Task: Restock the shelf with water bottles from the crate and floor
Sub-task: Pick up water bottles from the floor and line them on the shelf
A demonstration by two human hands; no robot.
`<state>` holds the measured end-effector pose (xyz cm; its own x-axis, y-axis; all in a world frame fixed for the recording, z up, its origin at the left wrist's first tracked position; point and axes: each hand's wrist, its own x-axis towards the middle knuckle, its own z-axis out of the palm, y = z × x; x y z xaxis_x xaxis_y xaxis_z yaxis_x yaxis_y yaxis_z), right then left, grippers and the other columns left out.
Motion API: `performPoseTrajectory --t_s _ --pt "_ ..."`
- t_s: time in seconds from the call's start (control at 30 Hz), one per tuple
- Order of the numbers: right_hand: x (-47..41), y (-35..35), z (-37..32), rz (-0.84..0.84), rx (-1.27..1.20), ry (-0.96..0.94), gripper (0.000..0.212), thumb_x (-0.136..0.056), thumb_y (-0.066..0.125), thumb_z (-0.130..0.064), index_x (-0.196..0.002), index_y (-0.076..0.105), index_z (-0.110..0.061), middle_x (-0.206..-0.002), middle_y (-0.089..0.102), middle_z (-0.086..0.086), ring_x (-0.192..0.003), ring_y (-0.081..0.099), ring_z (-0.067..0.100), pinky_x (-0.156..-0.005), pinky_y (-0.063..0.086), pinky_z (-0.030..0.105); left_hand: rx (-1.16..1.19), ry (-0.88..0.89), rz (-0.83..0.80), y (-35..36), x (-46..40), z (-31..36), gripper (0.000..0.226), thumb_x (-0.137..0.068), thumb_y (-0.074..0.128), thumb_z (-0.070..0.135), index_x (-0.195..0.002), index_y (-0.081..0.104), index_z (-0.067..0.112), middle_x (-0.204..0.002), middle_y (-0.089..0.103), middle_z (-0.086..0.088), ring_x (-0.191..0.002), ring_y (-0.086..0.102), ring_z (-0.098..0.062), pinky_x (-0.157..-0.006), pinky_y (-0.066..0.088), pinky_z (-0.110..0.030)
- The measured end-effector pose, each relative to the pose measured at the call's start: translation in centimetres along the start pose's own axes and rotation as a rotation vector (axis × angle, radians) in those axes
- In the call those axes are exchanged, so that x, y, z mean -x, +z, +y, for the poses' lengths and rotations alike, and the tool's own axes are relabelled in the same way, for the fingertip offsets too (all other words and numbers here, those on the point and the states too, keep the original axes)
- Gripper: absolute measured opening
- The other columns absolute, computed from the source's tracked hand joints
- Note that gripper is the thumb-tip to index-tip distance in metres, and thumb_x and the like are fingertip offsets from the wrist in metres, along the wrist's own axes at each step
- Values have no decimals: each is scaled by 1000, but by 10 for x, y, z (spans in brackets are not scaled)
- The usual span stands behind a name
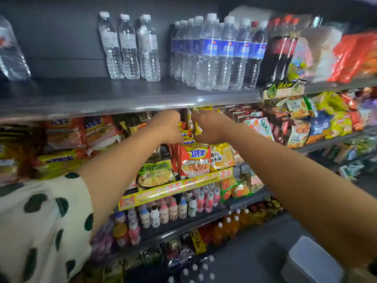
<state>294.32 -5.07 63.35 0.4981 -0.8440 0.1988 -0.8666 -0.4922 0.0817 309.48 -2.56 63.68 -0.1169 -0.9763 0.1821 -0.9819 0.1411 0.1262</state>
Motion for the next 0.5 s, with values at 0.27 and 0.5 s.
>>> performPoseTrajectory --t_s 0.27,0.5 --pt "82 156 10 -237 -53 68 59 -87 59 -35 -133 36 -6 -128 46 15 -117 48 34 -87 41 39 19 65 -330 167 41 16 38 -77 71 26 -109 56 12 -106 62 -9 -94 61 -30 -68 49 -35" --pt "127 342 29 -419 -183 150 55 -86 57 -29 -132 39 -6 -127 49 16 -116 49 35 -88 40 41 93 102 -514 351 49 31 26 -80 67 22 -93 46 13 -94 55 -11 -85 56 -31 -65 48 -39"
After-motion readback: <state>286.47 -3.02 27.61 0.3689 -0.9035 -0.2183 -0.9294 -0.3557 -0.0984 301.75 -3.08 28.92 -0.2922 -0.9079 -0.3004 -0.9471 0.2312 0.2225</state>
